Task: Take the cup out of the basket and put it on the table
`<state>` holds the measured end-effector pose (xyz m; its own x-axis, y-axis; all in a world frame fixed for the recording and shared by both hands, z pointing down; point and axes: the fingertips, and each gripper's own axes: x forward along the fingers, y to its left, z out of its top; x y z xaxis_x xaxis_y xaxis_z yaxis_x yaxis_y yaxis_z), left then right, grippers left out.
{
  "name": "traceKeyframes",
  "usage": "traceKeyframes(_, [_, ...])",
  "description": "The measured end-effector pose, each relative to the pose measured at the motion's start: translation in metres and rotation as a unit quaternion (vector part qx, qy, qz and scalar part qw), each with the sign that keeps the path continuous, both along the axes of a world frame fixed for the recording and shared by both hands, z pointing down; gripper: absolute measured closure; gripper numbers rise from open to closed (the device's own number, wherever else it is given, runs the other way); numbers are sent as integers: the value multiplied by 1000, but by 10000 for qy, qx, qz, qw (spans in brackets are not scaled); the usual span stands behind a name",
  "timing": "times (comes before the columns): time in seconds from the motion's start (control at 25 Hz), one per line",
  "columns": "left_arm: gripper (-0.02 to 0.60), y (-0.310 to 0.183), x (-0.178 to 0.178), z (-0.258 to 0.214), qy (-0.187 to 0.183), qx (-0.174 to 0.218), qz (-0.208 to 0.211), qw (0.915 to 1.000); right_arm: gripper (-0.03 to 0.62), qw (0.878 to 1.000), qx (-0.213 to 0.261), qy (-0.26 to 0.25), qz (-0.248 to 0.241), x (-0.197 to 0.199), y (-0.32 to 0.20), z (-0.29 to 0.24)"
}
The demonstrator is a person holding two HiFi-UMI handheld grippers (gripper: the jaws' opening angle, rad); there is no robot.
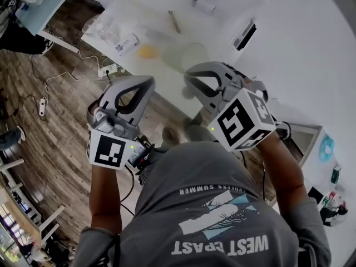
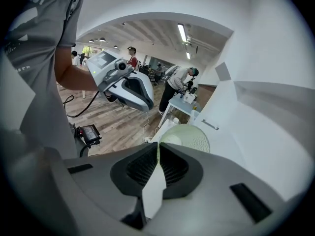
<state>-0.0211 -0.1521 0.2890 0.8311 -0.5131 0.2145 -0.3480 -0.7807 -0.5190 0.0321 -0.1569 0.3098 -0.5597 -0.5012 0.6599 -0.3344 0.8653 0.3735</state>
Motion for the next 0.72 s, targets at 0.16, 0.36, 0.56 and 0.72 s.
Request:
traceKeyframes(0.16, [574, 13, -29, 14, -106, -128, 46, 9999, 569, 9994, -299, -12, 170, -20, 16, 32])
traceKeyframes(0.36, [574, 29, -51, 19, -131, -207, 95, 9997, 569, 9977, -600, 1, 323, -38, 30, 66])
traceKeyframes(0.56, [574, 36, -67, 27, -135, -263, 91, 9995, 571, 9958, -815, 61, 413, -48, 31, 101])
traceKeyframes(0.72, [574, 39, -77, 31, -153, -329, 26, 9993, 571, 9940, -985, 150, 461, -49, 27, 128])
